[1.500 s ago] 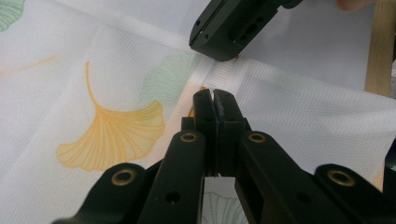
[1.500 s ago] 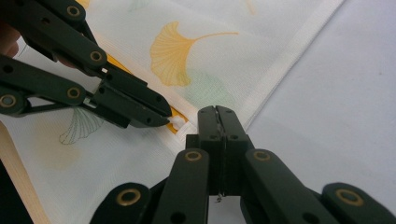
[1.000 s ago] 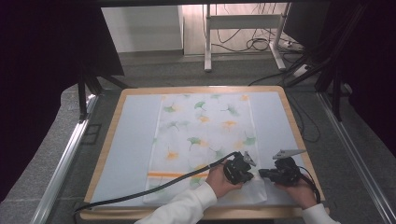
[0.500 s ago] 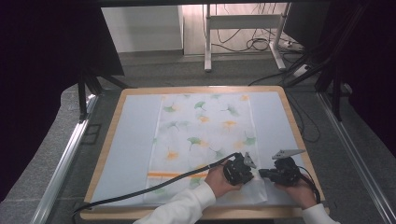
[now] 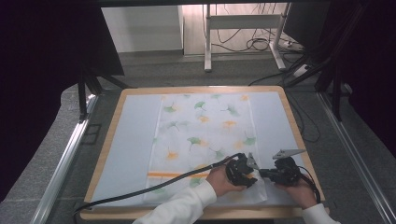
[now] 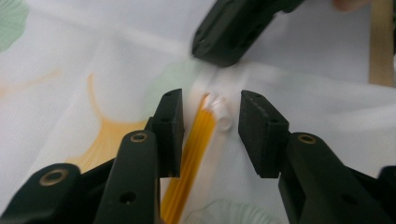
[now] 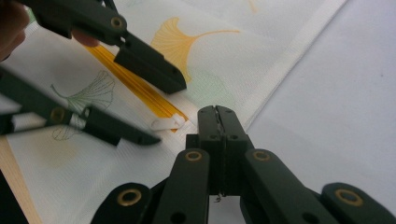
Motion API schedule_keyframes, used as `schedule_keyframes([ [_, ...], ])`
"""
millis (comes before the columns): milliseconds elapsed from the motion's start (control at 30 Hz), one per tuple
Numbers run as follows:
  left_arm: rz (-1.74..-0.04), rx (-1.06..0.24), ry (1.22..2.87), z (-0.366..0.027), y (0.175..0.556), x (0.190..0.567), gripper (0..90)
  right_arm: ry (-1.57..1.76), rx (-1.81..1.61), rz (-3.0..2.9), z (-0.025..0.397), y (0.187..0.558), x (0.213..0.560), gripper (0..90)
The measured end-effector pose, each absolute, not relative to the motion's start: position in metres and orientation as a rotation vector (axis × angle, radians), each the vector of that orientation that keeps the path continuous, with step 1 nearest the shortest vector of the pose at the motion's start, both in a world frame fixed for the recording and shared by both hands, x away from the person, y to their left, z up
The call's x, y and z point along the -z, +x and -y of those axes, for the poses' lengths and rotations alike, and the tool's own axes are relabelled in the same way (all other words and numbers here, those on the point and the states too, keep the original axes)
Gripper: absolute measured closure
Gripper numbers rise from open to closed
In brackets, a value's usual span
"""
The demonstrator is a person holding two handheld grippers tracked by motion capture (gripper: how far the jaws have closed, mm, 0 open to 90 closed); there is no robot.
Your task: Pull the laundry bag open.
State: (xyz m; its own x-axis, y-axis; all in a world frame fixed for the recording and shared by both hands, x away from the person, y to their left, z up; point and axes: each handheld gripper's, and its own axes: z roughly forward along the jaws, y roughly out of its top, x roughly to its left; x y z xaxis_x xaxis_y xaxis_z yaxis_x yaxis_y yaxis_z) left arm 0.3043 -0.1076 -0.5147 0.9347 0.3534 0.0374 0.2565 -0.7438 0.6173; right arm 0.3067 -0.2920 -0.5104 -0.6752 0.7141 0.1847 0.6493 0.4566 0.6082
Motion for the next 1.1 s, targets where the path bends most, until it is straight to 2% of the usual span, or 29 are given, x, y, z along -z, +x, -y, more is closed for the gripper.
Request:
schedule_keyframes([
  [100,-0.460,-0.171,2.434,0.1079,0.3071,0.5150,65.3,1.212,-1.017,-2.597,0.2924,0.3065,0.5105,89.5],
  [200,-0.466,-0.142,2.419,0.1049,0.3062,0.5154,77.2,1.210,-1.018,-2.602,0.2930,0.3069,0.5105,89.5],
  [233,-0.468,-0.149,2.419,0.1045,0.3053,0.5150,78.4,1.210,-1.019,-2.603,0.2930,0.3071,0.5105,89.5],
  [267,-0.470,-0.130,2.417,0.1045,0.3052,0.5148,84.0,1.208,-1.017,-2.603,0.2929,0.3070,0.5105,89.5],
  [367,-0.493,-0.104,2.416,0.1023,0.3072,0.5149,89.7,1.211,-1.018,-2.596,0.2923,0.3066,0.5104,89.5],
  [467,-0.517,-0.056,2.405,0.1001,0.3112,0.5155,90.0,1.215,-1.020,-2.596,0.2919,0.3066,0.5104,89.5],
  [967,-0.543,-0.056,2.405,0.1004,0.3109,0.5150,90.0,1.187,-1.017,-2.626,0.2842,0.2990,0.5079,89.4],
  [1100,-0.568,-0.054,2.409,0.1007,0.3100,0.5144,90.0,1.284,-0.992,-2.608,0.2846,0.2996,0.5108,89.6],
])
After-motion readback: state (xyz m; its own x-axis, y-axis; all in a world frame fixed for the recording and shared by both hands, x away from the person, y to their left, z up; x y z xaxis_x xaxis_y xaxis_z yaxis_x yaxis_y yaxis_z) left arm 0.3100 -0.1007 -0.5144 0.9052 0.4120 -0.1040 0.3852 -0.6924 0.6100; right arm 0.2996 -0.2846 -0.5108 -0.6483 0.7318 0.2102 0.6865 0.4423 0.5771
